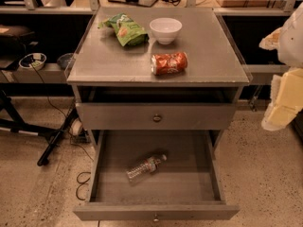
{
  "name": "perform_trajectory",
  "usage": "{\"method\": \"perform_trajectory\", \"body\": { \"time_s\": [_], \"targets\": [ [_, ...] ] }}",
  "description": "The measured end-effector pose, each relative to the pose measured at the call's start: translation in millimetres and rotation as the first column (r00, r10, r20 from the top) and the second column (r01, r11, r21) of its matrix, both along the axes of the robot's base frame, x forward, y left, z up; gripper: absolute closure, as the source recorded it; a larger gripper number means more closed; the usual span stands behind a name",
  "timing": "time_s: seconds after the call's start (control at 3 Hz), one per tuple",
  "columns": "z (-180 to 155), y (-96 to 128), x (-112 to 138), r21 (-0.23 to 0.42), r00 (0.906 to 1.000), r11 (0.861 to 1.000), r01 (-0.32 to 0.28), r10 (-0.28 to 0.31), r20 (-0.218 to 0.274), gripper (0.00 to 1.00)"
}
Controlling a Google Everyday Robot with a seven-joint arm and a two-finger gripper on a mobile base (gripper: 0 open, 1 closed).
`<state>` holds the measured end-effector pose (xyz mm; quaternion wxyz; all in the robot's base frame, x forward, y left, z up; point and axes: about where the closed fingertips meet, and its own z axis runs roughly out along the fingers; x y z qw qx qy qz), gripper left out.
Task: Pick water bottle from middle drawer and place on counter
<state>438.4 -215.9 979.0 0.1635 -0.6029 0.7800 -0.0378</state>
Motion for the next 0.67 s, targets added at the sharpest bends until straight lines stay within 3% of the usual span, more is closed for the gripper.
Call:
{"method": "perform_trajectory", "body": {
  "time_s": [0.33,0.67],
  "targets": [
    [0.0,0.0,0.0,0.0,1.0,1.0,0.0,0.0,0.0,0.0],
    [-6.0,0.7,-3.1,0.051,0.9995,0.999,0.001,-0.002,0.031,0.0]
  ]
}}
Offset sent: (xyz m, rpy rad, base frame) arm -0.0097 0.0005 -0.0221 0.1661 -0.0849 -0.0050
